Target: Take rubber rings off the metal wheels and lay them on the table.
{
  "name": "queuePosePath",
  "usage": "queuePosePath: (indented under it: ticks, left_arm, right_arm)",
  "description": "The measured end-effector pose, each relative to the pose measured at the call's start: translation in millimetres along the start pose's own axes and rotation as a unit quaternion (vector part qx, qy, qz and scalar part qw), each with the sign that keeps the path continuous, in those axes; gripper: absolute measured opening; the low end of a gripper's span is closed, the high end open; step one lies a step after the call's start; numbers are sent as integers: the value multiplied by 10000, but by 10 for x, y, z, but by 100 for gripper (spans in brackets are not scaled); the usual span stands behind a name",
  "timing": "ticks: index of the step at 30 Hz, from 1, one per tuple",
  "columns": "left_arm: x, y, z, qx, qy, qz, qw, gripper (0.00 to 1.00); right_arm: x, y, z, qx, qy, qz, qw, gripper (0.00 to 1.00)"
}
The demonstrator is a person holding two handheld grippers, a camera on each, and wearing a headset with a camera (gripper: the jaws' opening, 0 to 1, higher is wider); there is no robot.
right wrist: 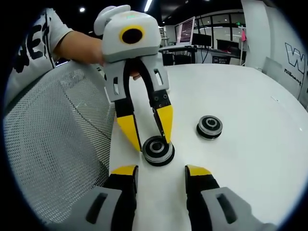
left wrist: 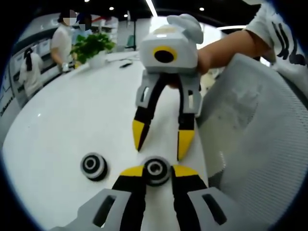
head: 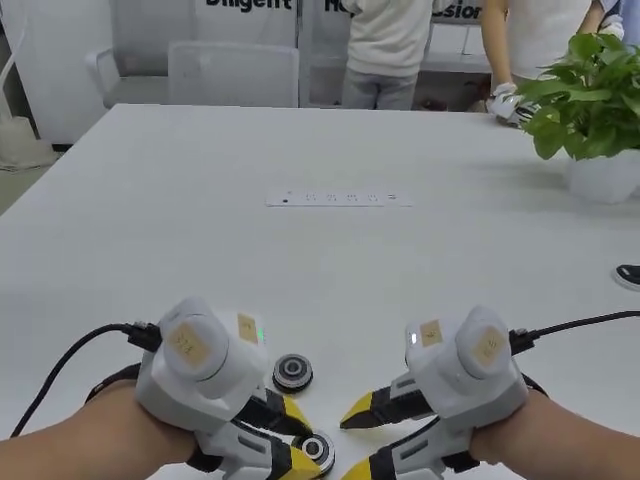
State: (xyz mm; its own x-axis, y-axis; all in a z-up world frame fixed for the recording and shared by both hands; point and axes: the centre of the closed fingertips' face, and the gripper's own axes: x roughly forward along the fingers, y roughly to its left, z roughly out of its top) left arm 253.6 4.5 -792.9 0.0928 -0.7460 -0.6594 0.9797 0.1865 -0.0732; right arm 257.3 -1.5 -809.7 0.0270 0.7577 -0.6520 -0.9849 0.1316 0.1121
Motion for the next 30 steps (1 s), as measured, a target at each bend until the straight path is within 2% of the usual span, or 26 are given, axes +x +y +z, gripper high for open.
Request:
queuePosePath:
  ticks: [8, 30]
  left_arm:
    - [-8, 28, -3, 33, 44, 149, 9999, 15]
    - [2, 17, -8, 267, 101, 261, 9993, 14]
  right_arm:
    - [-3, 5, -23, 9, 42, -7, 10000, 35]
    - [-14, 22, -15, -34, 44, -43, 10000, 34]
